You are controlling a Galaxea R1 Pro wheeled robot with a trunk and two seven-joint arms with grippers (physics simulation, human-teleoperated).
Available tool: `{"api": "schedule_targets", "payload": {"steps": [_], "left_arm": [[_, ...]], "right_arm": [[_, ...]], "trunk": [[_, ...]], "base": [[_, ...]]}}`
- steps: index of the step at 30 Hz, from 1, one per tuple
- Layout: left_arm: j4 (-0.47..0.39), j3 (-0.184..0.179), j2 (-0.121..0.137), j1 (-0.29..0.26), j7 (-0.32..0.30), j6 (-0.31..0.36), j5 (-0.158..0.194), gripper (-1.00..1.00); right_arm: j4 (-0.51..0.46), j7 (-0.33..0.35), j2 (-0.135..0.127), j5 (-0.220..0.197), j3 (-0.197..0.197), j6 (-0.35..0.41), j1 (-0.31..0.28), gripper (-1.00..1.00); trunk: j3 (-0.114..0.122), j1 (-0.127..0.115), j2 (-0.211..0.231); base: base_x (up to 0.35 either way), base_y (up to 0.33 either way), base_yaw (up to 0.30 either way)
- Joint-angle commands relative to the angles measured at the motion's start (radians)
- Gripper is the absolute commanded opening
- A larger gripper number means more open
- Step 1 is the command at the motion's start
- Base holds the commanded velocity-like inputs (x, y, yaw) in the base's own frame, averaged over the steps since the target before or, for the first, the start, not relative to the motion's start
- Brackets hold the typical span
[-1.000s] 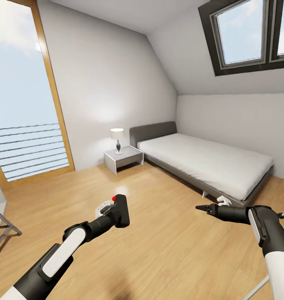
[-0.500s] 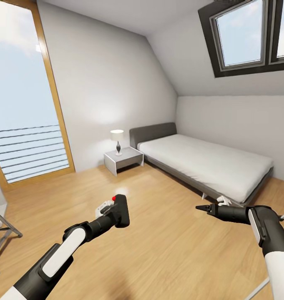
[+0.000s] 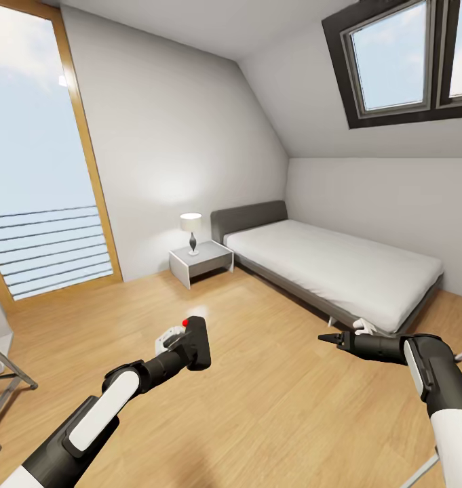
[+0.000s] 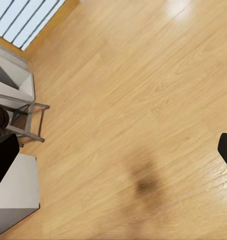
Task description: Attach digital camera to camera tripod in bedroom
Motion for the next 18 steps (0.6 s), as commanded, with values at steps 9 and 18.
{"api": "schedule_targets", "payload": {"steps": [9,18], "left_arm": [[-0.002,-0.003,0.001,-0.001,0.009,0.000,0.009,-1.00],[-0.002,-0.001,0.001,-0.001,0.008,0.000,0.009,-1.00]], "right_arm": [[-0.001,0.010,0.002,0.011,-0.003,0.004,-0.001,1.00],[-0.001,0.010,0.003,0.011,-0.003,0.003,-0.001,1.00]], "trunk": [[0.027,-0.035,0.063],[0.055,-0.069,0.126]], "base": [[0.000,0.000,0.000],[0.000,0.000,0.000]]}}
